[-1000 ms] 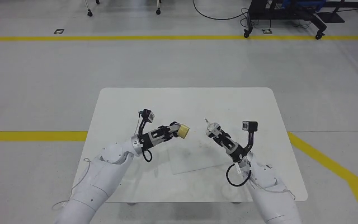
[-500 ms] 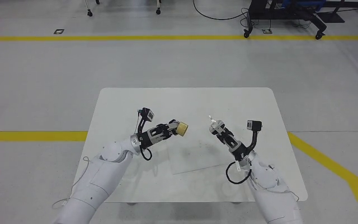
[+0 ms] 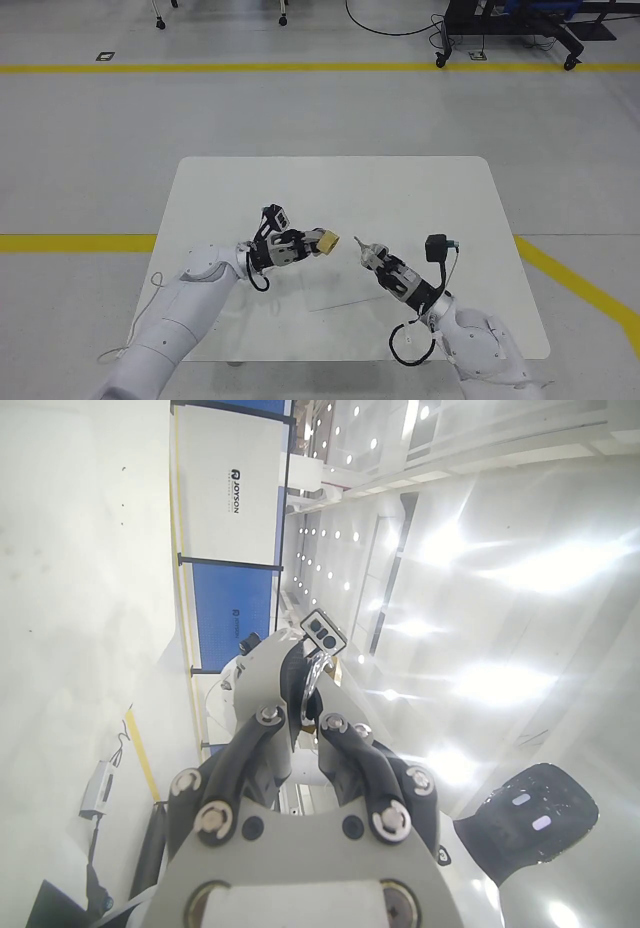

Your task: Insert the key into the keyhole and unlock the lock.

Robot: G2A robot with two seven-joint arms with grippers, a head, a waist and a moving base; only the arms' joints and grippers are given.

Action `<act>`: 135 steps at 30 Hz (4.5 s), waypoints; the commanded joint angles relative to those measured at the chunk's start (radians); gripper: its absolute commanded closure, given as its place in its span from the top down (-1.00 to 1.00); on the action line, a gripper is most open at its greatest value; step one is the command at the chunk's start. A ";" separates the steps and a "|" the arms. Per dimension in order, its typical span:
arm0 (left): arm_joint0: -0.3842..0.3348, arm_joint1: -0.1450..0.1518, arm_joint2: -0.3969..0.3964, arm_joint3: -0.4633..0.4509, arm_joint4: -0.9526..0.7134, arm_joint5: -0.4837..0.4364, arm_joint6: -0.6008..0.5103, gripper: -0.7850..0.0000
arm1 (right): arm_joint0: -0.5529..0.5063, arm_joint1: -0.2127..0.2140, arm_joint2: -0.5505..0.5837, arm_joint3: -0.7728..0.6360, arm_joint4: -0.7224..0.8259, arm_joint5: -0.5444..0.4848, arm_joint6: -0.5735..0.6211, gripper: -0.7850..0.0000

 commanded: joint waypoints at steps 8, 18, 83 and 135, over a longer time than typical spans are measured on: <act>-0.091 -0.024 0.058 0.081 0.202 -0.103 0.133 -1.00 | -0.010 0.007 0.011 -0.124 0.211 0.285 0.214 -1.00; -0.080 -0.038 0.036 0.118 0.101 -0.065 0.073 -1.00 | 0.057 0.013 -0.014 -0.153 0.226 0.518 0.318 -1.00; -0.013 -0.030 -0.003 0.037 0.179 0.159 0.077 -1.00 | 0.128 0.029 -0.071 -0.159 0.355 0.920 0.353 -1.00; -0.044 -0.031 -0.020 0.066 0.249 0.107 -0.043 -1.00 | 0.123 0.065 -0.071 -0.173 0.395 0.910 0.430 -1.00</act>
